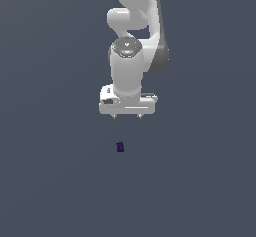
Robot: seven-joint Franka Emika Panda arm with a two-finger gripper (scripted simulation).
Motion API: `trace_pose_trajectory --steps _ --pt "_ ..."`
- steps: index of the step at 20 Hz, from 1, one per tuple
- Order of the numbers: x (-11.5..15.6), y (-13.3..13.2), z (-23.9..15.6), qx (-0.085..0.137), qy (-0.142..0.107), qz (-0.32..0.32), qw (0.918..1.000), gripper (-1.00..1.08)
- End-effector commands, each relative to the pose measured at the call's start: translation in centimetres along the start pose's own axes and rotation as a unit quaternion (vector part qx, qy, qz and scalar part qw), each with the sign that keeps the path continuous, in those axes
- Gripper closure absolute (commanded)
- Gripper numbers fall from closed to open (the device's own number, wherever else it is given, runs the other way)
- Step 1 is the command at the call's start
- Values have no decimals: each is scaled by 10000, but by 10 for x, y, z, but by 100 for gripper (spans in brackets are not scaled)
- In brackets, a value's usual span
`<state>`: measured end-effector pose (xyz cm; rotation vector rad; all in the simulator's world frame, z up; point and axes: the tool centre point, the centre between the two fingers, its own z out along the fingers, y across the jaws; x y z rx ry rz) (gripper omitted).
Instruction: Pick up the object and move it to a goal position.
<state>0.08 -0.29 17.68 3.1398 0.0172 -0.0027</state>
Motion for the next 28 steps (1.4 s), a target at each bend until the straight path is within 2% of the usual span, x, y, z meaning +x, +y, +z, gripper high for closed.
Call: trace_pose_trajectory --steps 1,15,22,28 --pt "0 0 0 0 0 0 10000 -92" --pt "6 -1 -11 -110 58 -254 9996 -92" --pt "18 5 7 -95 47 -323 9994 -92" --pt "37 14 39 -64 31 -431 9990 -92"
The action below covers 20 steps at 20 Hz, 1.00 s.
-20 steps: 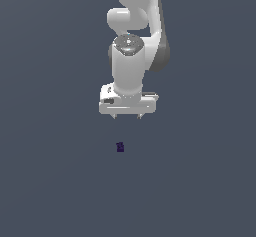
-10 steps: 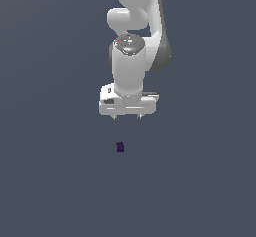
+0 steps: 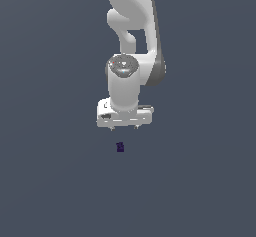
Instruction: Pick up the object and move it to a goal position.
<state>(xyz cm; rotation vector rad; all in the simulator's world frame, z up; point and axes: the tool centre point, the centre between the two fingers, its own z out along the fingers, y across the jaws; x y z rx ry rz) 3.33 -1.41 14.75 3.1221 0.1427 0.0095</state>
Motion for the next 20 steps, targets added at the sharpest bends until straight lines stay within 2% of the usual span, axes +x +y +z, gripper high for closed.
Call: trace_pose_trajectory --steps 1,10,20 --pt "8 6 17 17 -10 -51 10000 -92" --pt "26 20 64 69 -23 -184 9998 -92" --pt "28 24 77 82 -31 -208 9997 -92"
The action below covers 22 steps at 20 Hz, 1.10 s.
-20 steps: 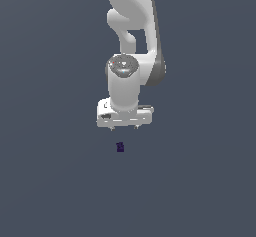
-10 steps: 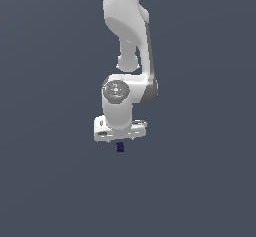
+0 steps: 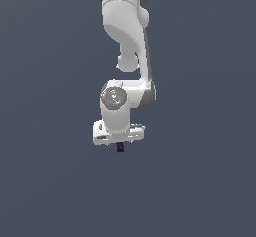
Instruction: Pick up the object and move it to a goal position.
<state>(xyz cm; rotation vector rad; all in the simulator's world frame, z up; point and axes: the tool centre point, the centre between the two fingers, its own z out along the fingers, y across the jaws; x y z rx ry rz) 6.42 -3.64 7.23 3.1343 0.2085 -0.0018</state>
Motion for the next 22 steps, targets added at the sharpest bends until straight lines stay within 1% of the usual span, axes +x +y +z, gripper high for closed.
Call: trace_pose_trajectory --steps 1,10,16,17,22 --pt "0 0 3 0 0 -1 10000 -92" --pt "-1 0 43 1 5 -6 10000 -92" --pt "1 0 50 1 5 -6 10000 -92" --pt "1 0 50 1 5 -6 10000 108" --pt "1 0 50 1 5 -6 10000 108"
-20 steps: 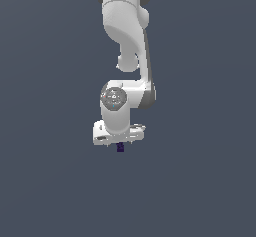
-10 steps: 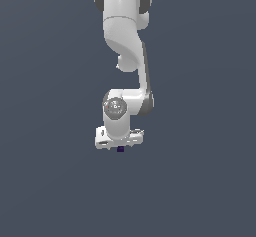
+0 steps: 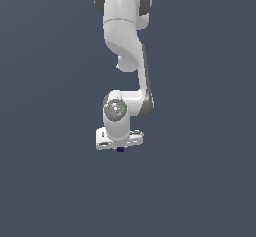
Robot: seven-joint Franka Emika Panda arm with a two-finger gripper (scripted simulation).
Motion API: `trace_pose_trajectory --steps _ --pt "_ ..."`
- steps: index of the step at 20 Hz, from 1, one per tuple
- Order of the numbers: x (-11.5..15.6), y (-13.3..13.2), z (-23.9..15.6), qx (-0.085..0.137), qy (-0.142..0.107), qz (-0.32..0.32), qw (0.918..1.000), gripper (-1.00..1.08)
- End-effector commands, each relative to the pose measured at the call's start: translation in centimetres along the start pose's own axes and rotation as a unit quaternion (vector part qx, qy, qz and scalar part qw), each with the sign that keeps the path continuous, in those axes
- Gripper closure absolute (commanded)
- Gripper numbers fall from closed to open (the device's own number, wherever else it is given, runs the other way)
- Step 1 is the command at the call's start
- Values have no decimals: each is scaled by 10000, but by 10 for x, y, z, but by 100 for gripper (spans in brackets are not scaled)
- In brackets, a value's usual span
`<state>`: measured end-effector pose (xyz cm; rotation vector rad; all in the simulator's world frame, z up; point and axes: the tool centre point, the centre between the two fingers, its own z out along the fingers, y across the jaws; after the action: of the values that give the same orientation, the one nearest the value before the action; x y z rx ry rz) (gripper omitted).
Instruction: Pick up the object and move it to a goal position.
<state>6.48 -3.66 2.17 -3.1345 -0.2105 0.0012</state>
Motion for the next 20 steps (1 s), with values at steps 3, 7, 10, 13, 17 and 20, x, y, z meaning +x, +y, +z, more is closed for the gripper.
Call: trace_pose_trajectory --steps 3,7,10,13,17,20 --pt "0 0 0 -1 2 0 10000 108" --pt "0 0 0 -1 2 0 10000 108" --pt "-3 -1 -2 -1 2 0 10000 108" --pt "-7 -4 -4 -1 2 0 10000 108" --pt "-17 -8 -9 -1 2 0 10000 108" --pt "-27 -13 -15 -1 2 0 10000 108"
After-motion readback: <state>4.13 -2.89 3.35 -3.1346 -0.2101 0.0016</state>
